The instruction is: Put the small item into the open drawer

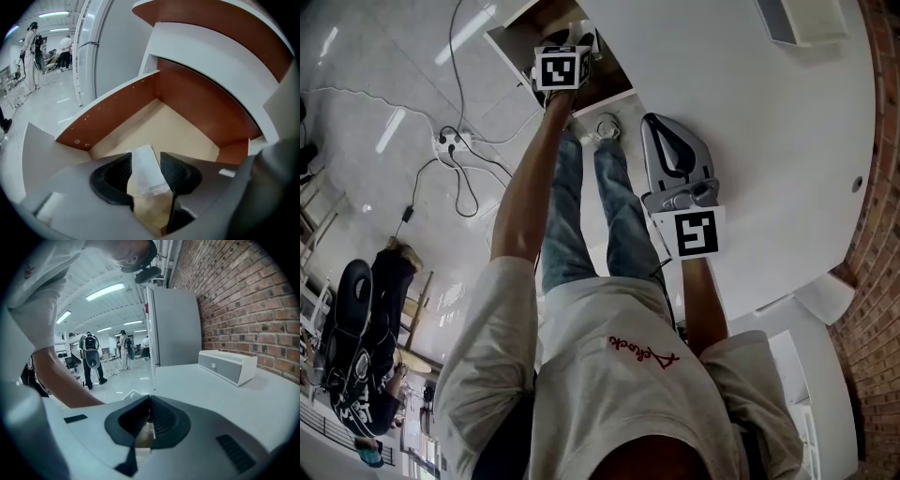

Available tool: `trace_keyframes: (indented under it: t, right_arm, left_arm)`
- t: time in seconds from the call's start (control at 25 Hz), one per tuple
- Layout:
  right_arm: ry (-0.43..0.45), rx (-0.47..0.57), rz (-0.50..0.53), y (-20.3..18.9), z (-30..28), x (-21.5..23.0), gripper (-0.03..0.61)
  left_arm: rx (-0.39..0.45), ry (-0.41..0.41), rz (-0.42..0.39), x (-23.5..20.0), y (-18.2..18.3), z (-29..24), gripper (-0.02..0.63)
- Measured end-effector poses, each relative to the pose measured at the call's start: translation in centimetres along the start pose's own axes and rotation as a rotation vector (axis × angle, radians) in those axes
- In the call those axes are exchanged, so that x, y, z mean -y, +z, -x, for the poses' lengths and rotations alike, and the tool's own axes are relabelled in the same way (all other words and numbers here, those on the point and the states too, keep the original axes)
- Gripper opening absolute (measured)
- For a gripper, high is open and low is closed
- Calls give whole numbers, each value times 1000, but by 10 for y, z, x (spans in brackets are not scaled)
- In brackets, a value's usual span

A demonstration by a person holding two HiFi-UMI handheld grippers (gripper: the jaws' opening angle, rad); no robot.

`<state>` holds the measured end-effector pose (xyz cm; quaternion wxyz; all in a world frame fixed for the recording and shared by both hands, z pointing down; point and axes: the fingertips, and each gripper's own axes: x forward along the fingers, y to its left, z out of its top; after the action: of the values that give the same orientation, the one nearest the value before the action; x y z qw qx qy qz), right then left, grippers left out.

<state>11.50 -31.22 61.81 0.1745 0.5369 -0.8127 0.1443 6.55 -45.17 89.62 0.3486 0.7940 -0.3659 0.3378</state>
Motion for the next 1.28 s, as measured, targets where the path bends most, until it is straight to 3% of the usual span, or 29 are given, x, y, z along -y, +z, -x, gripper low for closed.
trace_keyframes:
  t: [0.44,0.48,0.6,0.88,1.08,1.28]
  right_arm:
    - [6,8,22,11,-6,-16,12]
    - [7,11,24,13,-6,-19,12]
    - [7,20,35,19,-4,-23,12]
    - [4,31,48,34,1,-30,12]
    - [24,36,57,43,0,-39,12]
    - [51,48,85,45,-15,-45,12]
  left_arm:
    - [28,-5,29,-3,-5,22,170]
    - [36,0,28,-4,-4,26,158]
    - [62,28,0,-4,0,38,18]
    - [81,15,10,1,-2,70,9]
    - [191,1,12,1,14,120,9]
    - [324,43,-6,-13,32,179,9]
